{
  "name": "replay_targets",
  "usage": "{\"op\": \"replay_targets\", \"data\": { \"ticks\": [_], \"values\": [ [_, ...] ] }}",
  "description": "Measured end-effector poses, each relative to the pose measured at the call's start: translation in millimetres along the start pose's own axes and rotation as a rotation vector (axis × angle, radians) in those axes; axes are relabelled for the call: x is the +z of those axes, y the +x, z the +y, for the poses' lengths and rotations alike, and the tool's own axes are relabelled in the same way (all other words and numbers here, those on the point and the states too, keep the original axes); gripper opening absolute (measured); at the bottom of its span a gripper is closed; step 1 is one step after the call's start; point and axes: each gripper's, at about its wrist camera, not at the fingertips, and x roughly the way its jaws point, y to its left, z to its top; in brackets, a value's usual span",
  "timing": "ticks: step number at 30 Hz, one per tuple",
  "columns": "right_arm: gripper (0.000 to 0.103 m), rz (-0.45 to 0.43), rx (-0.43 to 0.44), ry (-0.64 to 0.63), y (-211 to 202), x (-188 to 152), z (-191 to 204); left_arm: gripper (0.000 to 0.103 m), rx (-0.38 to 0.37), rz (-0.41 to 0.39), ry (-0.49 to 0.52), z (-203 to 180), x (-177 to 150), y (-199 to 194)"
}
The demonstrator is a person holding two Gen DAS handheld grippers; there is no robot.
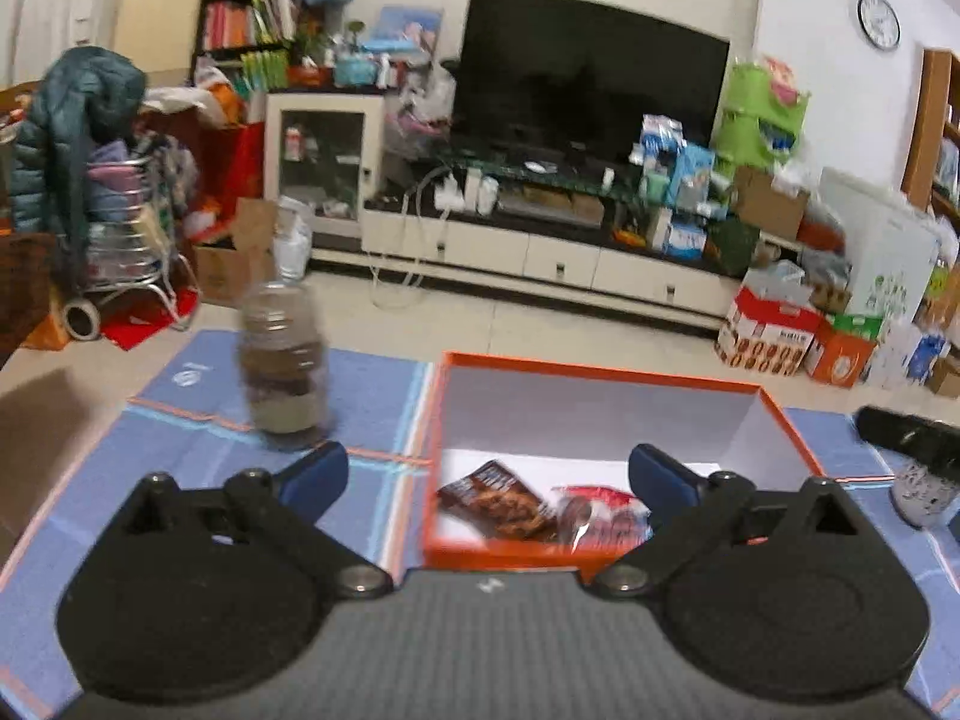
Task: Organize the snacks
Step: 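Grasp the cream biscuit pack with the left tool while the right grasps the bread roll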
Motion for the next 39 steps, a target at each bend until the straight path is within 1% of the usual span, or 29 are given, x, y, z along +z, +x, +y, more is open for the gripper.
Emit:
{"op": "replay_targets", "data": {
  "ticks": [3,4,6,9,11,12,13,15,16,18,20,22,23,25,26,28,30,31,33,35,36,38,39],
  "values": [
    [0.067,-0.012,-0.026,-0.022,-40.1,-11.1,-19.5,0.099,0.019,0.008,-0.029,18.0,-23.9,-37.9],
    [0.067,-0.004,-0.036,-0.034,-50.4,-17.8,-26.8,0.099,0.037,0.014,-0.041,23.1,-33.7,-48.8],
    [0.068,0.021,-0.067,-0.056,-69.5,-38.1,-41.4,0.099,0.036,0.018,-0.062,32.5,-53.9,-65.6],
    [0.069,0.083,-0.104,-0.078,-81.8,-67.3,-61.0,0.099,0.026,0.055,-0.048,37.4,-81.4,-72.9],
    [0.069,0.107,-0.114,-0.101,-78.9,-82.3,-71.2,0.099,0.001,0.105,0.004,38.2,-98.9,-71.1],
    [0.069,0.120,-0.095,-0.126,-72.4,-87.4,-74.9,0.099,-0.007,0.125,0.025,39.3,-106.1,-70.7],
    [0.069,0.135,-0.056,-0.157,-65.4,-90.6,-78.2,0.099,-0.011,0.141,0.043,40.0,-111.6,-69.9],
    [0.069,0.167,0.056,-0.260,-46.7,-93.0,-80.0,0.099,-0.031,0.157,0.067,44.3,-116.9,-68.8],
    [0.069,0.191,0.096,-0.326,-37.3,-92.6,-79.1,0.099,-0.037,0.156,0.077,47.0,-117.4,-68.4],
    [0.069,0.230,0.172,-0.527,-20.3,-91.1,-72.4,0.099,-0.052,0.157,0.089,52.7,-114.0,-66.1],
    [0.069,0.274,0.245,-0.741,-7.2,-92.4,-62.9,0.099,-0.087,0.179,0.111,54.6,-114.4,-63.4],
    [0.068,0.339,0.326,-0.875,5.7,-90.0,-59.3,0.099,-0.116,0.199,0.155,49.9,-118.3,-59.4],
    [0.068,0.371,0.356,-0.914,12.6,-87.3,-59.9,0.099,-0.130,0.215,0.183,46.7,-120.0,-56.2],
    [0.068,0.406,0.400,-0.954,24.9,-80.6,-66.7,0.099,-0.136,0.239,0.239,39.1,-124.9,-51.1],
    [0.068,0.410,0.427,-0.962,29.0,-77.4,-71.1,0.099,-0.136,0.245,0.259,36.1,-125.2,-48.8],
    [0.069,0.417,0.505,-0.958,35.9,-70.9,-79.0,0.099,-0.154,0.247,0.291,35.5,-122.6,-43.2],
    [0.069,0.429,0.579,-0.960,45.9,-68.2,-84.4,0.099,-0.156,0.254,0.301,38.7,-117.0,-35.6],
    [0.069,0.452,0.602,-0.957,53.3,-67.5,-84.0,0.099,-0.148,0.261,0.287,42.0,-113.0,-30.4],
    [0.069,0.502,0.648,-0.942,67.1,-68.5,-85.2,0.099,-0.106,0.264,0.227,49.3,-105.8,-19.5],
    [0.069,0.532,0.670,-0.952,81.2,-70.6,-80.7,0.099,-0.054,0.280,0.140,57.5,-100.4,-6.7],
    [0.069,0.546,0.684,-0.943,85.6,-71.9,-81.2,0.099,-0.040,0.290,0.100,61.5,-98.4,-0.5],
    [0.066,0.585,0.719,-0.898,93.2,-67.8,-85.0,0.099,-0.040,0.311,0.033,70.0,-97.8,11.1],
    [0.067,0.607,0.726,-0.876,96.1,-66.5,-86.7,0.099,-0.043,0.326,0.009,73.1,-98.4,15.8]
  ]
}}
